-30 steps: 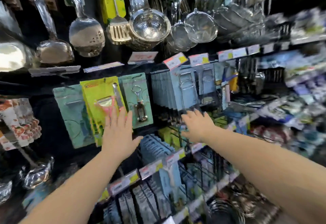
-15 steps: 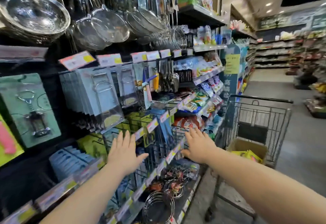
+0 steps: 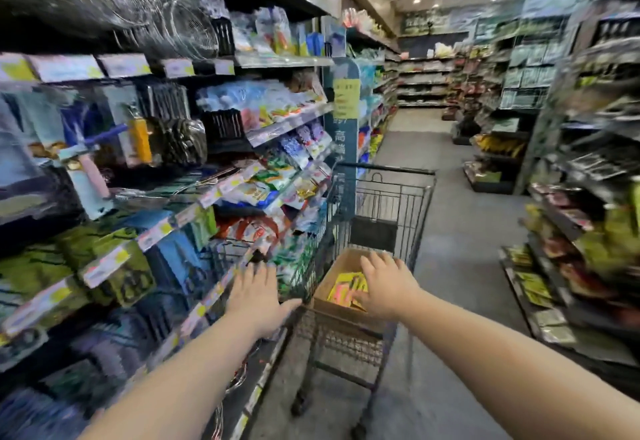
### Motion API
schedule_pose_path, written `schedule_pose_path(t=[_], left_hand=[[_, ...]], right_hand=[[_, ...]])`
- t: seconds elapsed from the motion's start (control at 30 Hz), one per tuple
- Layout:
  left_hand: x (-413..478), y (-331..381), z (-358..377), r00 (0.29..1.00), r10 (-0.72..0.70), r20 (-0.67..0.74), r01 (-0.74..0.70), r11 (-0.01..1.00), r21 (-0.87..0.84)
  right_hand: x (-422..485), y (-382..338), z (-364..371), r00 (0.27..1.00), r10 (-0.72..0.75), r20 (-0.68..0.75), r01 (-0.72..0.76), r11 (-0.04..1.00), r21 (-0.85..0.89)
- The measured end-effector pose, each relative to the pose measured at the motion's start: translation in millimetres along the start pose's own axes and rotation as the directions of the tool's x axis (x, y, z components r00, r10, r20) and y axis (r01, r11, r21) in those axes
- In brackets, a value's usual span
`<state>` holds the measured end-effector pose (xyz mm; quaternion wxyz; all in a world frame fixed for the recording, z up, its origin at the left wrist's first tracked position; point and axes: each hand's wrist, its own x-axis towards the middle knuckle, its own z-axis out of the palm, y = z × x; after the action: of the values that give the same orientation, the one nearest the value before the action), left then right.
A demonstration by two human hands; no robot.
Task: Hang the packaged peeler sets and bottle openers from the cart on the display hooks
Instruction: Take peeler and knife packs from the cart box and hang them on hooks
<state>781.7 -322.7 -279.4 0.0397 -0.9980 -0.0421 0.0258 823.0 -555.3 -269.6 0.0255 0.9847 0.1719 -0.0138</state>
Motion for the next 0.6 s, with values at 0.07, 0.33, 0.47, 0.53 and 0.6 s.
schedule_pose_path(t=[0.07,0.33,0.47,0.53,0.6], left_hand=[[18.3,25.8,5.5,0.999,0.039,0.033,-0.040,0.999,0.000],[97.2,77.1,35.7,0.990,0.115,0.080,-0.116,0.993,0.009],[147.2,91.1,53.0,0.981,0.162,0.108,-0.164,0.986,0.008],[176.1,96.1,59.5,0.972,0.195,0.129,-0.197,0.980,0.009],[208.1,98.4,65.6,0.965,0.221,0.138,-0.225,0.974,0.009]], right_hand=[[6.3,27.8,9.7,0.998,0.052,0.028,-0.053,0.998,0.016],[37.2,97.2,45.5,0.982,0.174,0.070,-0.179,0.982,0.064],[63.6,120.4,61.1,0.967,0.232,0.100,-0.239,0.969,0.063],[84.3,129.1,67.7,0.961,0.248,0.119,-0.256,0.965,0.054],[110.6,136.3,74.7,0.954,0.266,0.135,-0.275,0.960,0.053]])
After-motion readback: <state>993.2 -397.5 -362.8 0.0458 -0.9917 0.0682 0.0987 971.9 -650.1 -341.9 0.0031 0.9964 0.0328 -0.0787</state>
